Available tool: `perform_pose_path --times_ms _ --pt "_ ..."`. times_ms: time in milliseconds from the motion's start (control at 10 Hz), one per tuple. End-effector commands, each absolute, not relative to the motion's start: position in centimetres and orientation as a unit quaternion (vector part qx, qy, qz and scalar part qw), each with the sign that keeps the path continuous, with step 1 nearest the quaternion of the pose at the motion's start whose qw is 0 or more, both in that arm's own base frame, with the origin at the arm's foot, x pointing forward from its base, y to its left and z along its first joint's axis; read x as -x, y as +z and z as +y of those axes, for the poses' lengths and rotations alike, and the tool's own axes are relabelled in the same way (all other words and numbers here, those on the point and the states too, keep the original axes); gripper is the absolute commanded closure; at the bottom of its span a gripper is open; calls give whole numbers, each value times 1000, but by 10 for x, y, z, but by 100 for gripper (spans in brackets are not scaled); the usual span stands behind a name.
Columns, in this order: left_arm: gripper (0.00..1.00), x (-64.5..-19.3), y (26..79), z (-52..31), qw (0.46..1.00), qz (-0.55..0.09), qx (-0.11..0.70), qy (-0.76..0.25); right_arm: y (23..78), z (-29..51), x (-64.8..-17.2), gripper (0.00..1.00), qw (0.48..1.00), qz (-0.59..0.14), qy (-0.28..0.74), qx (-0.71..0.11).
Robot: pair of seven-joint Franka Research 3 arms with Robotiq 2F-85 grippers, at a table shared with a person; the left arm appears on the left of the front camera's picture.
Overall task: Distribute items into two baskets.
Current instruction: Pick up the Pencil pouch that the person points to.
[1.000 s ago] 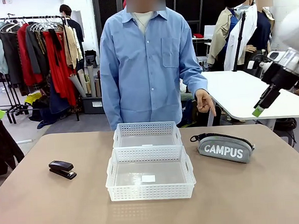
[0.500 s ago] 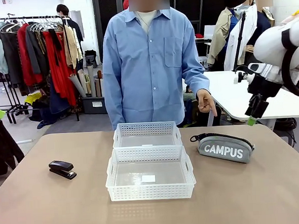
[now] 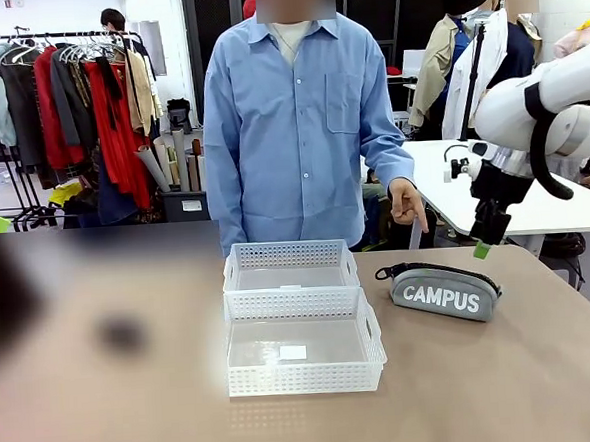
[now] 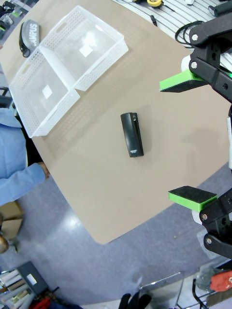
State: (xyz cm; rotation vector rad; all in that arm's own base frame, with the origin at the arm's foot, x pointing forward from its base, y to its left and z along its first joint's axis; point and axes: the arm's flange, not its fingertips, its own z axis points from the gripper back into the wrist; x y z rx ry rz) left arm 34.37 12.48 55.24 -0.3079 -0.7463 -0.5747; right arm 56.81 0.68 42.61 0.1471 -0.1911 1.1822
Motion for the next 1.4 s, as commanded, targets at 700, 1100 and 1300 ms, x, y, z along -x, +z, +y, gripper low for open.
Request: perform_pose_path --times_ms 700,1100,1300 --pt "0 -344 553 126 875 -362 154 -283 379 35 -583 0 795 -63 602 -39" --pt "0 -344 553 126 875 -362 154 -283 352 43 -582 0 792 -56 608 -27" --pt "0 -344 553 126 875 -362 154 -283 338 47 -578 0 791 -48 610 -20"
